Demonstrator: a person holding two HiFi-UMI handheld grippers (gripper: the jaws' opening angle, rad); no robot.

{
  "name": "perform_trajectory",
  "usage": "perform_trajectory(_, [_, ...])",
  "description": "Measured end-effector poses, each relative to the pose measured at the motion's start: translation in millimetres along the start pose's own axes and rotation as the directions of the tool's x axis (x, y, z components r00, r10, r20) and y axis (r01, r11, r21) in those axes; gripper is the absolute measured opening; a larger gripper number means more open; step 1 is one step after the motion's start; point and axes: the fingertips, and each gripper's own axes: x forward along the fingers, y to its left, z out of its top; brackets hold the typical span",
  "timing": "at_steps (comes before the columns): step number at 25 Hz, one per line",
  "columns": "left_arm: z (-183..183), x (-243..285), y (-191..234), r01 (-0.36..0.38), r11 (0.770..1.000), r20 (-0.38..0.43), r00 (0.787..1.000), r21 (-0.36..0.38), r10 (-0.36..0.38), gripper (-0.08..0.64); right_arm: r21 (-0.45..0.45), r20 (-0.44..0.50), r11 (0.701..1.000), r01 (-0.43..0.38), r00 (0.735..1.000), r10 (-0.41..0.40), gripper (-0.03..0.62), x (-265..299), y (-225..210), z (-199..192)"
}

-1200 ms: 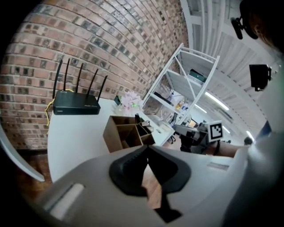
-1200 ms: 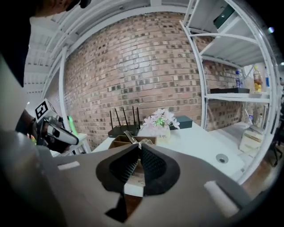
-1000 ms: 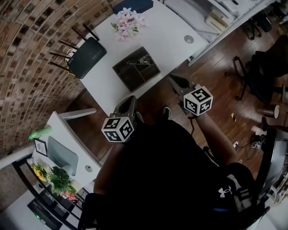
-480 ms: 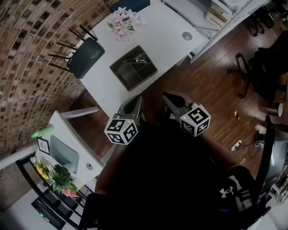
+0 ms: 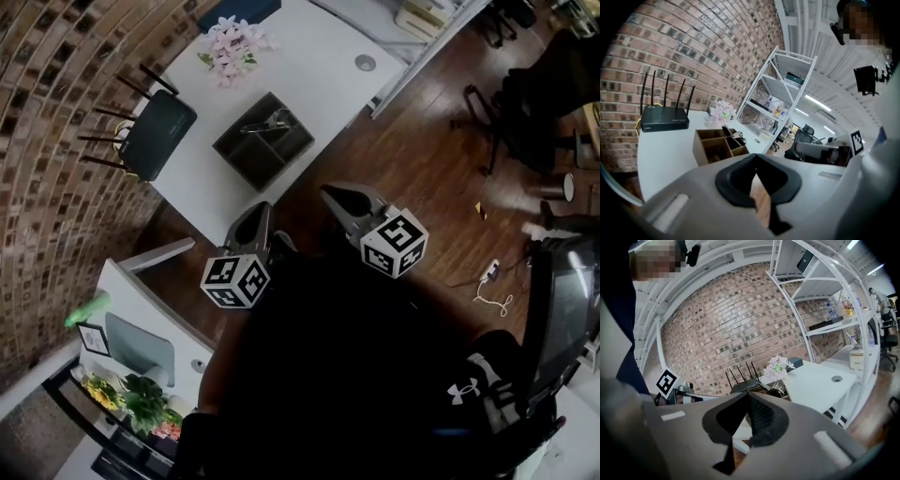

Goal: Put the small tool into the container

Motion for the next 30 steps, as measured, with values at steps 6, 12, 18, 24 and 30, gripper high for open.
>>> perform_trajectory(6, [7.3,-2.1,6.6,0.037,0.999,-0.008,0.999,0.029,-0.036,0.003,0.000,0.033,0.999,0.043,0.999,-0.043,0.009,7.9,2.6,12.9])
perform_trajectory(12, [21.5,0.0,6.0,0.062,0.996,-0.008,0.998,0.070,-0.061,0.003,0.034,0.070,0.996,0.080,0.994,-0.082,0.009,4.7,-1.4,15.7])
perform_trajectory(18, [19.9,4.7,-6.6,0.078,0.995,-0.012,0.997,0.070,-0.077,0.003,0.025,0.074,0.995,0.095,0.993,-0.097,0.009,-8.4,-5.2,19.0])
perform_trajectory(24, [18.3,9.4,-10.1,0.073,0.996,-0.003,0.997,0.052,-0.073,0.003,0.023,0.068,0.995,0.096,0.993,-0.097,0.009,-12.6,-11.9,21.1])
perform_trajectory(30, [20.3,6.4,4.3,0.029,0.999,0.019,0.999,0.019,-0.029,0.003,0.015,0.041,0.998,0.058,0.997,-0.058,0.009,3.9,-12.2,21.2])
